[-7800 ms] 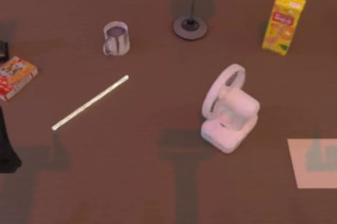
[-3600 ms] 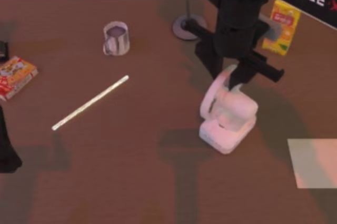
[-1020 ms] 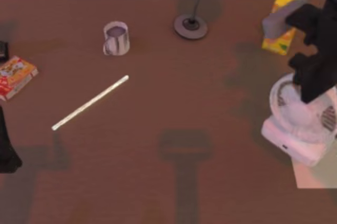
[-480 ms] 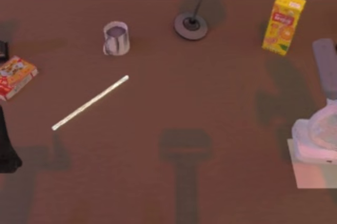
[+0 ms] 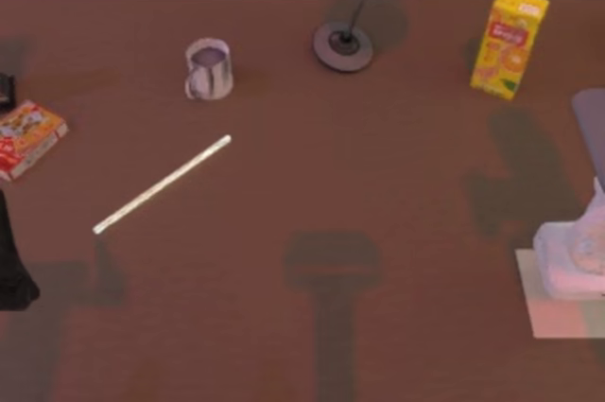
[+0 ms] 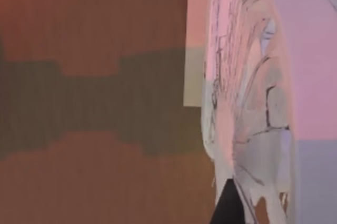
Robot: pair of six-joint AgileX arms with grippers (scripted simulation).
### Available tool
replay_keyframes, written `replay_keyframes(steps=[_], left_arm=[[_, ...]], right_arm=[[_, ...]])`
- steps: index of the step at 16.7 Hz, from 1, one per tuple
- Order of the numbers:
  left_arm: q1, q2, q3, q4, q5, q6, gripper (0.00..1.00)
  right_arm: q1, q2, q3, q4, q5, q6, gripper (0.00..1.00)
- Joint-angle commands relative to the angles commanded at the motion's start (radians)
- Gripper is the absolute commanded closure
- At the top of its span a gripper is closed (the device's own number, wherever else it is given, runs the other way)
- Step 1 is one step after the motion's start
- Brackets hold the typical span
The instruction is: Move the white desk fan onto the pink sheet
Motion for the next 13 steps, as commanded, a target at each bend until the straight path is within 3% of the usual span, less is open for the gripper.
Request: replay_keyframes(steps=[12, 13], left_arm=[[0.000, 0.000, 0.000, 0.000, 0.000, 0.000, 0.00], [0.000, 0.000, 0.000, 0.000, 0.000, 0.000, 0.00]], right_arm=[[-0.001, 0.015, -0.123, 0.138, 0.000, 0.000, 1.00], [-0.001, 0.015, -0.123, 0.138, 0.000, 0.000, 0.92]])
